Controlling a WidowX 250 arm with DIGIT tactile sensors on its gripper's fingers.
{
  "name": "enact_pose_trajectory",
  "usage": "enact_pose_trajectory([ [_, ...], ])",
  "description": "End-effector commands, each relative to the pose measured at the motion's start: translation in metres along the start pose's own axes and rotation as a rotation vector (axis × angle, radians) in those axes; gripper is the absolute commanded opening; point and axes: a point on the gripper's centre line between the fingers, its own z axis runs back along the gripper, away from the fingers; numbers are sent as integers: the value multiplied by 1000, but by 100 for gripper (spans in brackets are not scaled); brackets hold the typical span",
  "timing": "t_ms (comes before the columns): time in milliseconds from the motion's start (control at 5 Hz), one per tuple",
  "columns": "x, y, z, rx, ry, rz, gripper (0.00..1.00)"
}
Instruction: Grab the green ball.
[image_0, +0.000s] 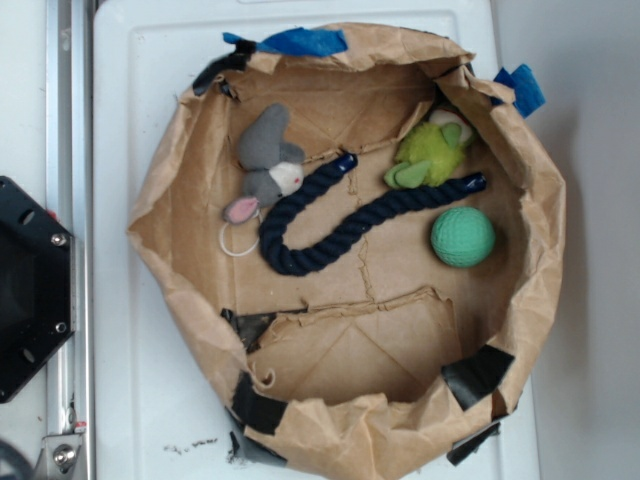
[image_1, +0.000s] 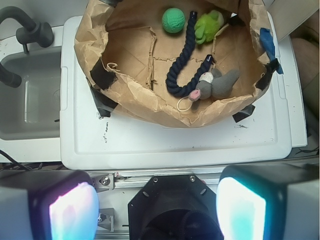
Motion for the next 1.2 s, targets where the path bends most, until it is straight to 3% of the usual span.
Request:
enact_pose_trajectory([
  [0, 0, 0, 0, 0, 0, 0, 100],
  [400, 64, -7, -21, -62, -111, -97, 100],
  [1000, 109, 16, -100, -96, -108, -90, 100],
])
